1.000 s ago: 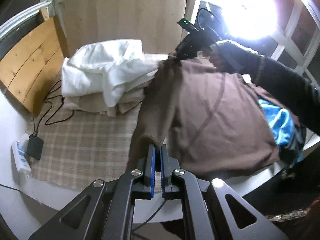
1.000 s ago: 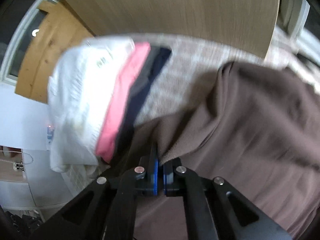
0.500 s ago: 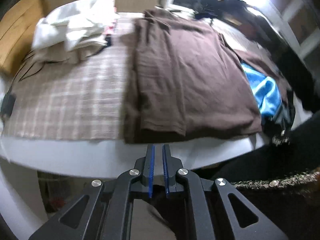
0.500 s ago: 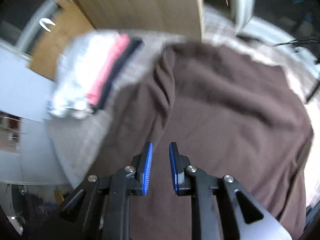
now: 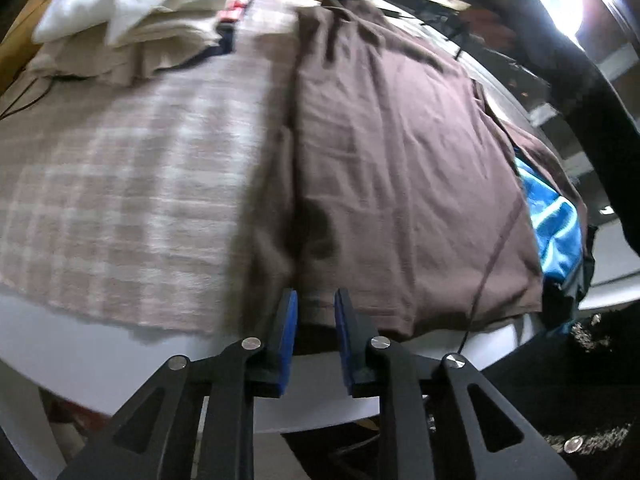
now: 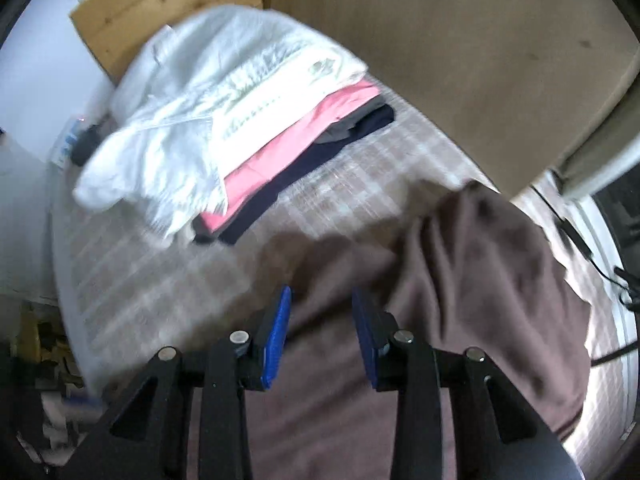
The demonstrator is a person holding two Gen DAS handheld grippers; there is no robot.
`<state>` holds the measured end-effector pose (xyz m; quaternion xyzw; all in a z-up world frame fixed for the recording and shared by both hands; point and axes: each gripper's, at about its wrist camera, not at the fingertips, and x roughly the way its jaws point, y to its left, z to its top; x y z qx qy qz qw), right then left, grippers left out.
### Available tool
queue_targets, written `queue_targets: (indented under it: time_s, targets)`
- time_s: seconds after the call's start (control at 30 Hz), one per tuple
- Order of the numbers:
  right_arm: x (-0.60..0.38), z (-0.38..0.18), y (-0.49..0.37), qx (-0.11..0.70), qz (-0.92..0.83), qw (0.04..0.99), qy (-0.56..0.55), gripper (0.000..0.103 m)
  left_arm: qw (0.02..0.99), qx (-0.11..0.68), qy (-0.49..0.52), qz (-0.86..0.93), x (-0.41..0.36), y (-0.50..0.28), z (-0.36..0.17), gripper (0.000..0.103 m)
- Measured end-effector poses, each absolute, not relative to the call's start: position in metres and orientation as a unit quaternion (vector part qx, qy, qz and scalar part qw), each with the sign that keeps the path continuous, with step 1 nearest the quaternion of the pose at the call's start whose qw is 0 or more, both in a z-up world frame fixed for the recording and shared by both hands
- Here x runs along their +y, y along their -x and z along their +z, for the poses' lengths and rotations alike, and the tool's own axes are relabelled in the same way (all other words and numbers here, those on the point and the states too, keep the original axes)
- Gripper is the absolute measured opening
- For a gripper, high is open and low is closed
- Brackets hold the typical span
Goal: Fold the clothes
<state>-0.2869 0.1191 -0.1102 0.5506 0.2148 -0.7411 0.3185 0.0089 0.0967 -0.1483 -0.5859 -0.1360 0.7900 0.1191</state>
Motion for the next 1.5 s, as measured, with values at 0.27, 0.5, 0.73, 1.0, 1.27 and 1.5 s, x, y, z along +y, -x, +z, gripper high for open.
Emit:
queue_targets:
  time_s: [0.27,0.5,0.73,1.0,1.27,1.5]
  targets:
    - [0.099,-0.143,0.304,0.256,-0.723,0.297,-0.569,0.032,0.054,-0.078,0.589,0.803,0.083,-0.004,-0.165,0.037]
    - [0.089,-0.165,0.317,0.286,-0.708,0.273,-0.585,0.032,0.108,-0.090,0.587,0.797,0.095,0.002,-0.176,0.004]
    - [0.113,-0.147,0.327,0.224,-0.720,0.296,-0.586,0.004,0.140,-0.139,0.555,0.808,0.078,-0.010,-0.155,0.002]
    - [0.109,-0.145,0.346,0.047,-0.728,0.330,-0.599,0.004,0.133,-0.144,0.563,0.803,0.058,-0.018,-0.157,0.002]
    - [0.182,-0.076,0.354,0.028,-0.780,0.314,-0.540,0.029,0.064,-0.114,0.568,0.813,0.015,0.003,-0.120,0.000]
    - [0.216,-0.100,0.401,0.019,-0.780,0.250,-0.573,0.029,0.128,-0.042,0.508,0.851,0.084,0.139,-0.110,0.002]
